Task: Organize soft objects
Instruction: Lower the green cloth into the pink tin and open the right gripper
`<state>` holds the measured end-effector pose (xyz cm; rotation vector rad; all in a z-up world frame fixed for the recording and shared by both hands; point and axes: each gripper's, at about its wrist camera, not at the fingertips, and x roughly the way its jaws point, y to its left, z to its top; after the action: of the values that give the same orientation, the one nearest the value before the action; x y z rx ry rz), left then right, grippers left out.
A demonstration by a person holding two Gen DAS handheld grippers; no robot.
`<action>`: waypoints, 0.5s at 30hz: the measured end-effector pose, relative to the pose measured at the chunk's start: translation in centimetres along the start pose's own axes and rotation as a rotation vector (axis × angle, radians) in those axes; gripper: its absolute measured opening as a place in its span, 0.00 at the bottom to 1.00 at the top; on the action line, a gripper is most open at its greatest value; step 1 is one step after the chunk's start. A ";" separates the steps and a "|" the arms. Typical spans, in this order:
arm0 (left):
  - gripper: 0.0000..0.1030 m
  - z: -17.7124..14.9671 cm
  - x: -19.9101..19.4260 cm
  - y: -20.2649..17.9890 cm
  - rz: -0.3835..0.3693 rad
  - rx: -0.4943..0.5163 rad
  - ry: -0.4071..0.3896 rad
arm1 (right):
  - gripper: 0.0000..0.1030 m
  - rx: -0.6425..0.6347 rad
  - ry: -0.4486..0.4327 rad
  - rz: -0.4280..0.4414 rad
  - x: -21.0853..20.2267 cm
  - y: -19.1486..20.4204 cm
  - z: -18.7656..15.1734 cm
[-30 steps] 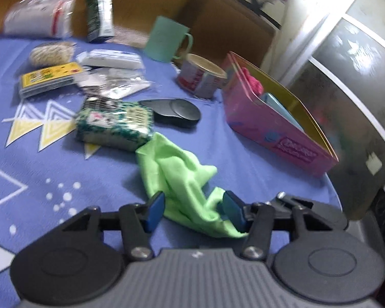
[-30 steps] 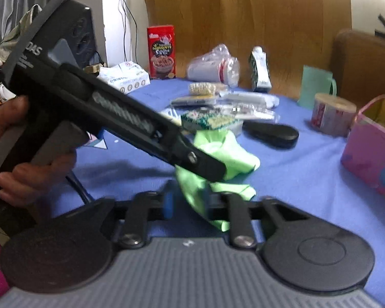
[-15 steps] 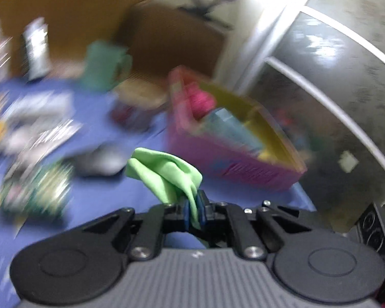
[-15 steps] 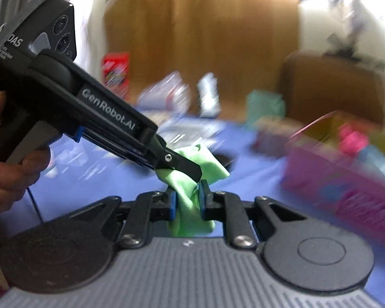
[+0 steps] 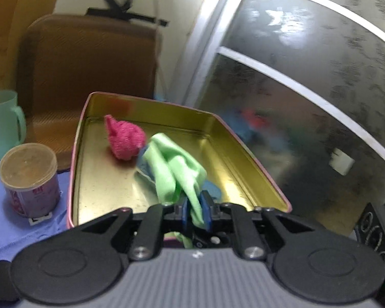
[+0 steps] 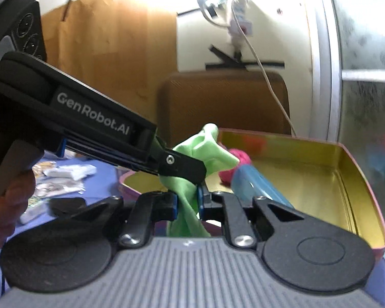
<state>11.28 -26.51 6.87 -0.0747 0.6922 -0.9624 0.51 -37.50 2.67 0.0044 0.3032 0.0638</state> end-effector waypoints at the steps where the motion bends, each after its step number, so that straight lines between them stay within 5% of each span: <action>1: 0.29 0.0 0.2 0.3 0.019 -0.005 0.001 | 0.34 0.011 0.014 -0.010 0.6 -0.3 0.0; 2: 0.41 -0.1 0.2 0.4 0.044 -0.010 -0.001 | 0.51 0.018 0.024 -0.029 1.4 -0.6 0.0; 5: 0.47 -0.6 -0.5 0.4 0.070 -0.004 -0.020 | 0.70 0.036 0.013 -0.132 1.3 -0.9 -0.4; 15: 0.55 -5.0 -8.3 2.8 0.108 0.003 -0.110 | 0.75 0.057 -0.048 -0.247 0.3 -1.2 -0.9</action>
<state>7.36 -17.27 6.16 -0.0866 0.5872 -0.8496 0.59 -38.73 1.75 0.0248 0.2559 -0.1894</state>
